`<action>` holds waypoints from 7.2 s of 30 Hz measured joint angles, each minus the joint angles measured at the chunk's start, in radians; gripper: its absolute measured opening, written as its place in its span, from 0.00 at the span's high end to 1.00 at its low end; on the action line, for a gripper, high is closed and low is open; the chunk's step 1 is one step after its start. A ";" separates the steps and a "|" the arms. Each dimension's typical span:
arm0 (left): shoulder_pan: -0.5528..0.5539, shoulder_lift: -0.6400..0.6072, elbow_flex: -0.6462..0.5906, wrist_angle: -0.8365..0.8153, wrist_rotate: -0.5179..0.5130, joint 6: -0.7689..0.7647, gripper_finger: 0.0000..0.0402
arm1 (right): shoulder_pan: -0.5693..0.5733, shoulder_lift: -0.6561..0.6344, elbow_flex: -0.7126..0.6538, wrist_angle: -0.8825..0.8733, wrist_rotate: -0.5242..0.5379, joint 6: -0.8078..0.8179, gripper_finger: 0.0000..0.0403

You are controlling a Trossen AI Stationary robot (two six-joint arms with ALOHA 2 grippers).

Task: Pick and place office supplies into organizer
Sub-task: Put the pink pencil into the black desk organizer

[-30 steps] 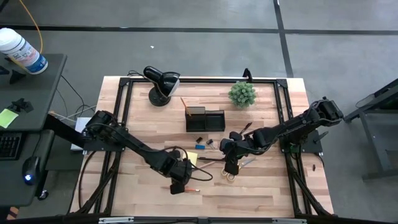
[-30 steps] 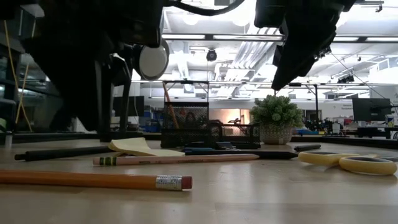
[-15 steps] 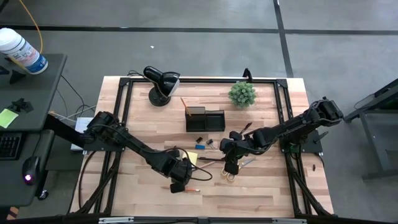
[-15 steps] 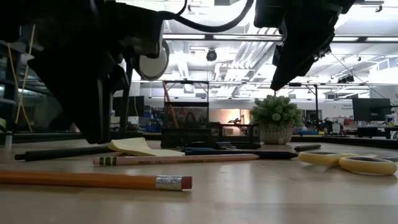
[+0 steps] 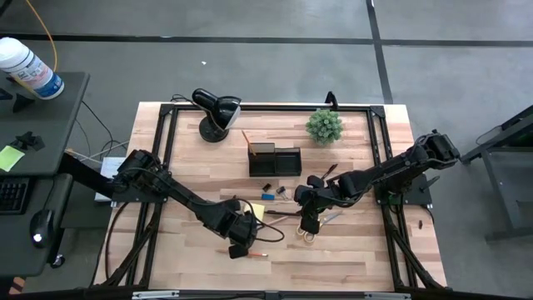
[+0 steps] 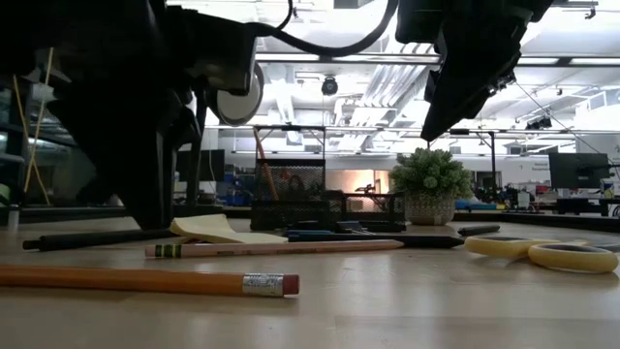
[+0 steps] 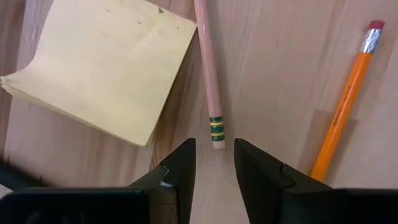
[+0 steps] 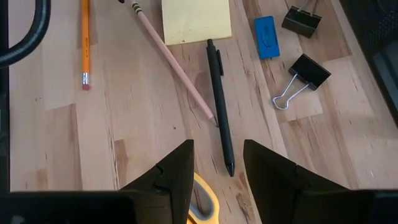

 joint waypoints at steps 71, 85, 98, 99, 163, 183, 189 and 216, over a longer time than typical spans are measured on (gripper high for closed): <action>-0.014 -0.093 -0.001 -0.085 -0.083 0.046 1.00 | -0.001 -0.039 0.000 -0.035 0.042 -0.026 0.66; -0.004 -0.151 0.001 -0.225 -0.144 0.046 1.00 | -0.001 -0.329 0.000 -0.082 0.164 -0.036 0.66; 0.120 -0.174 0.207 -0.515 -0.316 0.274 1.00 | -0.014 -0.407 0.000 -0.083 0.176 -0.045 0.66; 0.133 -0.174 0.233 -0.541 -0.338 0.291 1.00 | -0.014 -0.406 0.000 -0.086 0.176 -0.045 0.66; 0.536 -0.146 0.489 -0.892 -0.811 1.597 1.00 | -0.013 -0.406 0.000 -0.075 0.192 -0.042 0.66; 0.536 -0.128 0.489 -0.904 -0.771 1.537 1.00 | -0.013 -0.406 0.000 -0.075 0.192 -0.042 0.66; 0.536 -0.081 0.489 -0.922 -0.809 1.469 1.00 | -0.013 -0.406 0.000 -0.075 0.191 -0.042 0.66; 0.536 -0.066 0.489 -0.924 -0.776 1.361 0.95 | -0.013 -0.406 0.000 -0.075 0.191 -0.045 0.66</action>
